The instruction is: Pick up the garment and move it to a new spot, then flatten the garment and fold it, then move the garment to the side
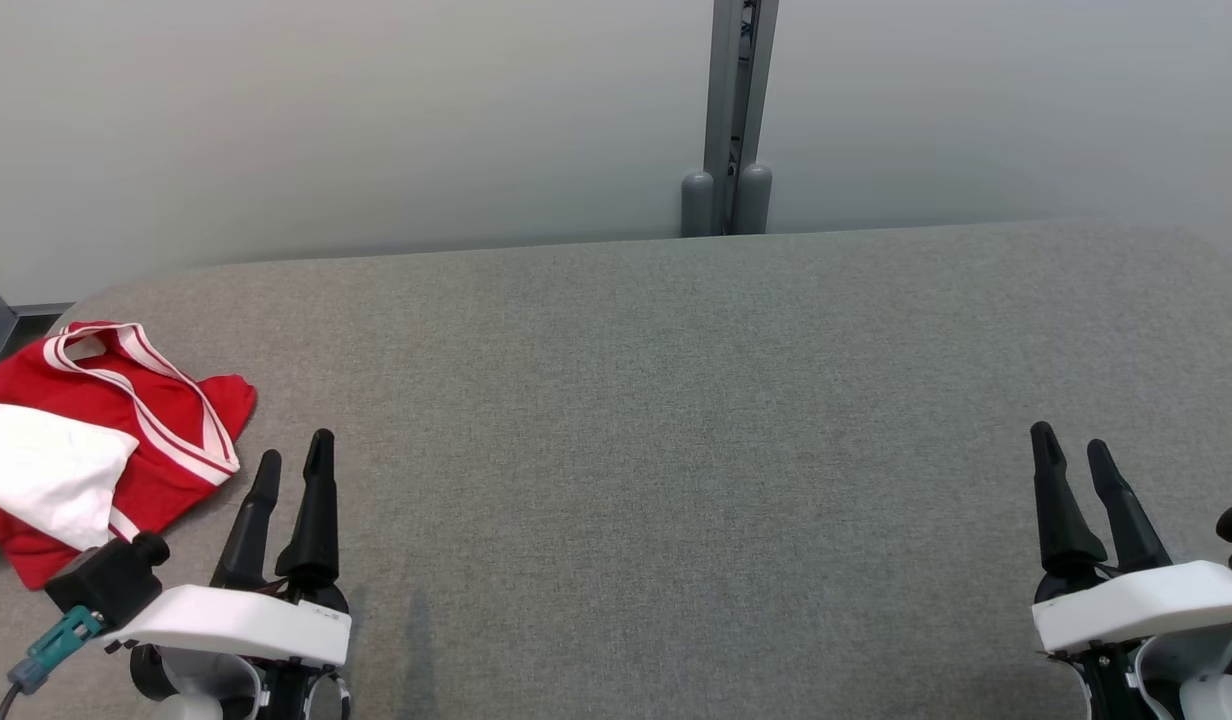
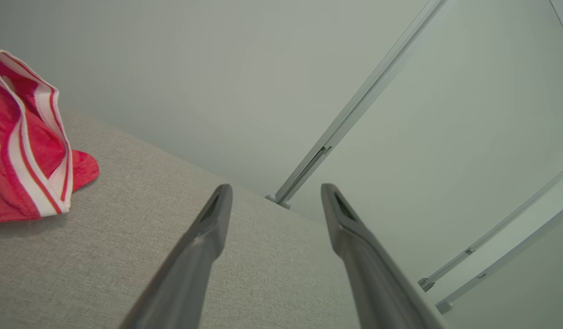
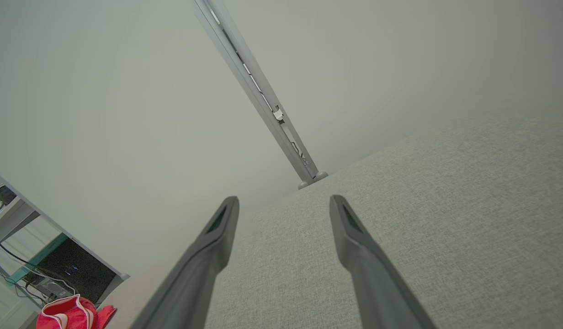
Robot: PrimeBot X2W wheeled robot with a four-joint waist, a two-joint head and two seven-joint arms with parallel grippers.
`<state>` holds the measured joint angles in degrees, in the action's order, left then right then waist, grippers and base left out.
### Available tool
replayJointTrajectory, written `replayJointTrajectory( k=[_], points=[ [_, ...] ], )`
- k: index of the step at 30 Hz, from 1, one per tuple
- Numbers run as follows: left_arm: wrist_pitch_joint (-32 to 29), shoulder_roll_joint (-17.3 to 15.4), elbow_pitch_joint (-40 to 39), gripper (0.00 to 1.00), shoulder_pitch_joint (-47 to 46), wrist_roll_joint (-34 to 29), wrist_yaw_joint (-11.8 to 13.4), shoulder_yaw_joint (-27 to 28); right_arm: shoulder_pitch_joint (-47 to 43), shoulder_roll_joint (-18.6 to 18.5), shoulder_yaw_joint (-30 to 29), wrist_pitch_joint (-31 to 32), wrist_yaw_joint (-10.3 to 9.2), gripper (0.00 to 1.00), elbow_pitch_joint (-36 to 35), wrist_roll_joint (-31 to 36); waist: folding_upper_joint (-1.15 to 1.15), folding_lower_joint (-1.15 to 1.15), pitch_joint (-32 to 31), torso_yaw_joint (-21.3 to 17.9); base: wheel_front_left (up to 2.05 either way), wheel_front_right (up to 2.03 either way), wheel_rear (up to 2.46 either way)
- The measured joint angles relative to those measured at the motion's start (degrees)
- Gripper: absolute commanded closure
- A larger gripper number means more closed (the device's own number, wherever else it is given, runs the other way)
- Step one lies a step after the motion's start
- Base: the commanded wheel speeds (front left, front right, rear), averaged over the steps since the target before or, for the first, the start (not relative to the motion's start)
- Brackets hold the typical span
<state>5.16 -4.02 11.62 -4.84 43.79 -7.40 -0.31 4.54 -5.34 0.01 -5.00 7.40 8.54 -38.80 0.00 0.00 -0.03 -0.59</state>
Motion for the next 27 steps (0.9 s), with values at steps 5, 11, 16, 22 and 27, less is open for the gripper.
replayJointTrajectory(
  k=[5, 11, 16, 22, 27],
  points=[
    [0.9, -0.35, 1.07, 0.0, 0.01, -4.8, 0.67, -0.76, 0.01, -0.08, 0.41, -0.96, 0.0, 0.0, 0.16, 5.02, 0.0, 0.0, -0.1, 0.02, 0.0, 0.0, 0.0],
    [1.72, -0.64, 1.89, 0.0, 0.01, -8.95, 1.44, -1.43, 0.01, 0.0, 0.4, -1.69, 0.0, 0.0, 1.48, 9.04, 0.0, 0.0, -0.2, 0.02, 0.0, 0.0, 0.0],
    [2.53, -1.05, 2.87, 0.0, 0.0, -12.8, 2.33, -2.14, 0.03, 0.04, 0.43, -2.56, 0.01, 0.0, 2.1, 13.18, 0.0, 0.0, -0.28, -0.01, 0.0, 0.0, 0.0],
    [3.41, -1.65, 3.85, 0.0, -0.04, -16.89, 3.02, -2.93, 0.14, 0.09, 0.6, -3.44, 0.01, 0.0, 3.14, 17.83, 0.0, 0.0, -0.38, -0.03, 0.0, 0.0, 0.0],
    [4.04, -2.11, 4.38, 0.0, -0.08, -19.84, 3.6, -3.53, 0.23, 0.13, 0.71, -4.15, 0.01, 0.0, 3.69, 21.02, 0.0, 0.0, -0.48, -0.02, 0.0, 0.0, 0.0]
  ],
)
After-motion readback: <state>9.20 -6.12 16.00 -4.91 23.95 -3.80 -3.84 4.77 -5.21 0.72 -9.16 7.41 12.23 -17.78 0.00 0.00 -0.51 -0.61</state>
